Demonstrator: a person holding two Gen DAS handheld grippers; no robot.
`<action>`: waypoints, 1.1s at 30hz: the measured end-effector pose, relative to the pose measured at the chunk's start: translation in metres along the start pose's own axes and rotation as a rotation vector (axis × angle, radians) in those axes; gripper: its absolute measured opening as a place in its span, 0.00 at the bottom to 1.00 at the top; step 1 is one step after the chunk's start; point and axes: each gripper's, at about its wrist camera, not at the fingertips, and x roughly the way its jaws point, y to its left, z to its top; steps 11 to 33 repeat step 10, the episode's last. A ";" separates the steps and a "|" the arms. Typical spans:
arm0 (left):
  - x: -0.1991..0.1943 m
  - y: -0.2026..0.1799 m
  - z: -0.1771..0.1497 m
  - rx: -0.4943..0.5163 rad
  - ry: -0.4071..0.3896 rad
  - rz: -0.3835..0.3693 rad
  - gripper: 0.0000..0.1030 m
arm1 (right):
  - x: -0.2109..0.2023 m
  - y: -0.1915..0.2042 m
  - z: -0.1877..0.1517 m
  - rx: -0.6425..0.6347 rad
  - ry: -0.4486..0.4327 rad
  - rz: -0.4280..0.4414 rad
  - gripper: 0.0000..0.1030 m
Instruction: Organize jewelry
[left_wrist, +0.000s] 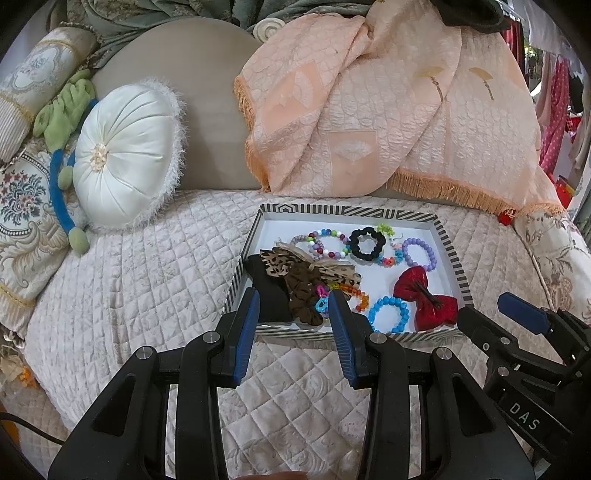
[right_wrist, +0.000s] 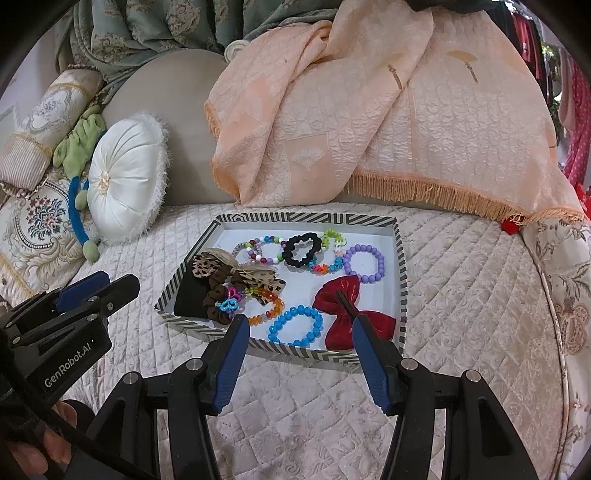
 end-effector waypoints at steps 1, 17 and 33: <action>-0.001 -0.001 0.000 0.000 -0.001 0.001 0.37 | 0.000 0.000 0.000 0.001 0.000 0.001 0.54; 0.015 -0.005 -0.001 0.009 -0.007 0.007 0.37 | 0.013 -0.020 -0.001 0.023 0.009 0.004 0.54; 0.015 -0.005 -0.001 0.009 -0.007 0.007 0.37 | 0.013 -0.020 -0.001 0.023 0.009 0.004 0.54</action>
